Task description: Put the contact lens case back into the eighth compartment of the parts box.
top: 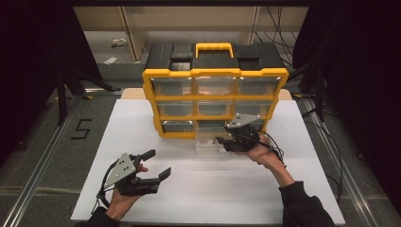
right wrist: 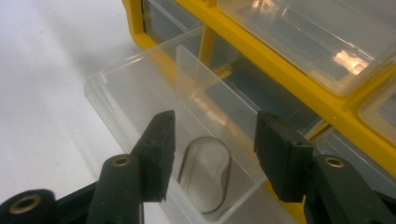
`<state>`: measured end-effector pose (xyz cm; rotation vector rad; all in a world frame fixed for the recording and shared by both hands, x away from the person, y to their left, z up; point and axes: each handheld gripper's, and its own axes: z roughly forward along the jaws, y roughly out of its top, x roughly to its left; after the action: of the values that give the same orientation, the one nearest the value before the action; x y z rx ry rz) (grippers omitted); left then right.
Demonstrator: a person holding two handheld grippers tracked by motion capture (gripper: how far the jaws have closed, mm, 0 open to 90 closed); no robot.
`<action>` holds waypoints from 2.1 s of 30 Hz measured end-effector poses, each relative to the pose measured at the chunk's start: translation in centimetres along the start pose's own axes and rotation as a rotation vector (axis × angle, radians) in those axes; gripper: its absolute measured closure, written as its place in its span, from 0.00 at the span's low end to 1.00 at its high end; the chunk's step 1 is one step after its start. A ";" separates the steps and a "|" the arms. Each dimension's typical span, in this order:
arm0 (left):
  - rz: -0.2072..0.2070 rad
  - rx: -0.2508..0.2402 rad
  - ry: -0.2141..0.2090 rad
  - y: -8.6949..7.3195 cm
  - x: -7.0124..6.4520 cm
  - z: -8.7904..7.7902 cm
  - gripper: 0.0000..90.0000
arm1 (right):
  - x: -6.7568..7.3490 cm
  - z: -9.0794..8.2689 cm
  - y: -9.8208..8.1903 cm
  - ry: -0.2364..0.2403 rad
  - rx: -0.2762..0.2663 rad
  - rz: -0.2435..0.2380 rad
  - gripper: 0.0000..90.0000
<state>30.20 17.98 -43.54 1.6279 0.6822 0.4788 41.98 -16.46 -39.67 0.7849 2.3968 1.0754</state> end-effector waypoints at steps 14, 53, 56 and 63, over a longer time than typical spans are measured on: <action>0.000 0.000 0.000 0.0 0.0 0.0 0.20 | 0.8 -0.7 0.8 0.017 -0.054 0.002 0.40; 0.002 -0.001 0.001 0.0 0.0 0.0 0.20 | 3.1 -1.3 1.3 0.113 -0.118 0.041 0.32; 0.002 -0.002 0.001 0.0 0.0 0.0 0.20 | 3.3 -1.4 1.2 0.117 -0.123 0.041 0.32; 0.002 -0.002 0.001 0.0 0.0 -0.1 0.20 | 3.6 -1.5 0.9 0.124 -0.127 0.043 0.32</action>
<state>30.18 18.03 -43.52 1.6263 0.6807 0.4815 38.69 -14.43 -38.48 0.7491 2.3931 1.3154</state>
